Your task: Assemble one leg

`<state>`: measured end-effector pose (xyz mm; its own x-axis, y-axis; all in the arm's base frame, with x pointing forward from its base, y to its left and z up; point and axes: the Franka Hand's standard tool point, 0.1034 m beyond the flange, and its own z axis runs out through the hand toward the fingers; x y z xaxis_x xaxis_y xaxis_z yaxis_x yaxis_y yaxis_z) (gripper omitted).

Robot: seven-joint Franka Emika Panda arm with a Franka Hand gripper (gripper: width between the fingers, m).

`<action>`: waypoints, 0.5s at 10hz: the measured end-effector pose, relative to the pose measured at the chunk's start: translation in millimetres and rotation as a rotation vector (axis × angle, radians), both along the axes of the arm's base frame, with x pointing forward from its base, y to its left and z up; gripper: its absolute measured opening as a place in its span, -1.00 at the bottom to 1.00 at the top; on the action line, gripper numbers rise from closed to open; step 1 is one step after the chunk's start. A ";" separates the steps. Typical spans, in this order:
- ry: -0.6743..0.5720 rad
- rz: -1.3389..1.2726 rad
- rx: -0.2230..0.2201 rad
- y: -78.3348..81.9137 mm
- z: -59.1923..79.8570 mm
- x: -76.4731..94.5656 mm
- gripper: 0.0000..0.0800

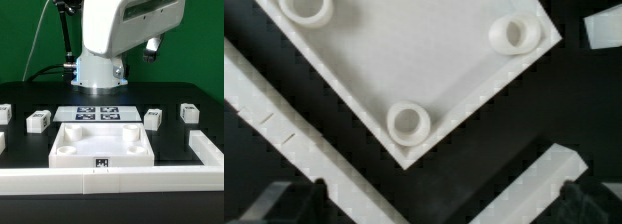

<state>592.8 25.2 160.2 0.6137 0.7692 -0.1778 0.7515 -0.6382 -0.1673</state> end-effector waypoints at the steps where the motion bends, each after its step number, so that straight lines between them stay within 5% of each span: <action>1: 0.000 0.000 0.000 0.0 0.0 0.0 0.62; 5: -0.022 0.008 0.003 1.2 -2.2 0.7 0.62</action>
Offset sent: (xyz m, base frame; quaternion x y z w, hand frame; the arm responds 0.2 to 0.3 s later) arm 0.0000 0.0000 0.0000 0.0000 0.0000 0.0000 1.0000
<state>593.5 26.4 158.0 0.6113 0.7748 -0.1615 0.7602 -0.6315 -0.1524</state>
